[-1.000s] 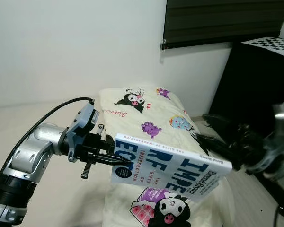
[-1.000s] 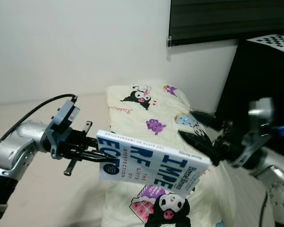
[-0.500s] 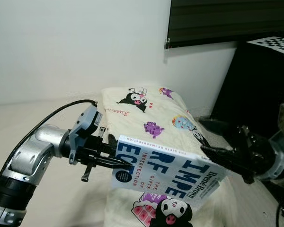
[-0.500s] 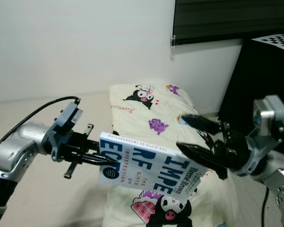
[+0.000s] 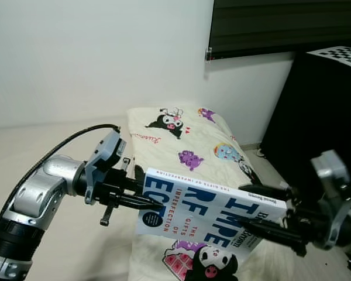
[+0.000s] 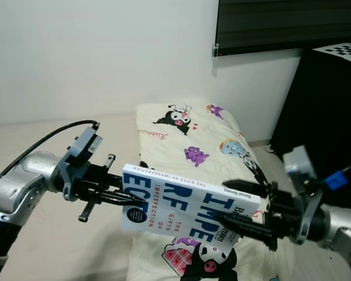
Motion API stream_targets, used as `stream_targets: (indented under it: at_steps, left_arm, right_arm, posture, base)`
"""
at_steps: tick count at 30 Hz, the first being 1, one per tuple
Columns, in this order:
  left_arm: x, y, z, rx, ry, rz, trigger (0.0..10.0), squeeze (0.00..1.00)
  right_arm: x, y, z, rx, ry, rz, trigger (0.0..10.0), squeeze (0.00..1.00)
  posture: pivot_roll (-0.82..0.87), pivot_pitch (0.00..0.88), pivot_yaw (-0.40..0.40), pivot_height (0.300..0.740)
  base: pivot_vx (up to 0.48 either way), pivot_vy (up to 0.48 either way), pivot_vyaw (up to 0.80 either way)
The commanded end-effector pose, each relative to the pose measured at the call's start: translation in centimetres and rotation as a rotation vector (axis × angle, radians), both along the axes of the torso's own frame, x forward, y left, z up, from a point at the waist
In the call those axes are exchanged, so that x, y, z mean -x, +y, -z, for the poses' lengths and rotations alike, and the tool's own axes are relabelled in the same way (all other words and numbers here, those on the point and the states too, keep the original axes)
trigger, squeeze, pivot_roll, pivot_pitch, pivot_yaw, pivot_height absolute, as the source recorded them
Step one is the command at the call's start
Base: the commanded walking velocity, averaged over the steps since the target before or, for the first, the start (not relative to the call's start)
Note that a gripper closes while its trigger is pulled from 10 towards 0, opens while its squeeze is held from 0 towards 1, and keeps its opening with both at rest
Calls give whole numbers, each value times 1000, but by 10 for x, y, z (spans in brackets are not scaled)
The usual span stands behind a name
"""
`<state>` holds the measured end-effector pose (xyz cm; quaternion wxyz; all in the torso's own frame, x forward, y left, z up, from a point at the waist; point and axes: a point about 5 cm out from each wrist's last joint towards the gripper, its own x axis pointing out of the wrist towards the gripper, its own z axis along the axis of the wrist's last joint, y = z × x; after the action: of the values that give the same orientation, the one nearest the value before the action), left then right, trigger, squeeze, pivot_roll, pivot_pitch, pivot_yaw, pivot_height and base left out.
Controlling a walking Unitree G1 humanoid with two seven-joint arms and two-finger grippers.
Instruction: Clean up the room
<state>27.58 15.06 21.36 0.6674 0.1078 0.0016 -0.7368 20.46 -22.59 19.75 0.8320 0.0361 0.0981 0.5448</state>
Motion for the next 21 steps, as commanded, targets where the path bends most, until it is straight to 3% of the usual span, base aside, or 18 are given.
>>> stream_targets:
  at_steps: [1,4,5,6,21]
  left_arm:
    - [1,5,-5,10,-13,2,10000,0]
    - [2,4,-8,31,-13,15,10000,0]
    - [3,3,-9,39,-13,21,10000,0]
    - [3,3,-10,48,-12,26,10000,0]
    - [-1,-2,-15,130,-27,-10,10000,0]
  right_arm:
    - [0,0,4,24,5,5,10000,0]
    - [-2,0,8,16,5,22,9922,0]
    - [-3,1,9,1,0,27,2000,0]
    - [-3,3,9,-9,-4,23,0,0]
    - [-5,14,7,-43,-25,-23,0,0]
  posture:
    - [-50,0,-5,740]
    - [-49,0,-6,740]
    - [-49,0,-5,740]
    - [-48,0,-4,740]
    - [-46,0,2,740]
  base:
    - [0,0,0]
    - [0,0,0]
    - [0,0,0]
    - [0,0,0]
    - [0,0,0]
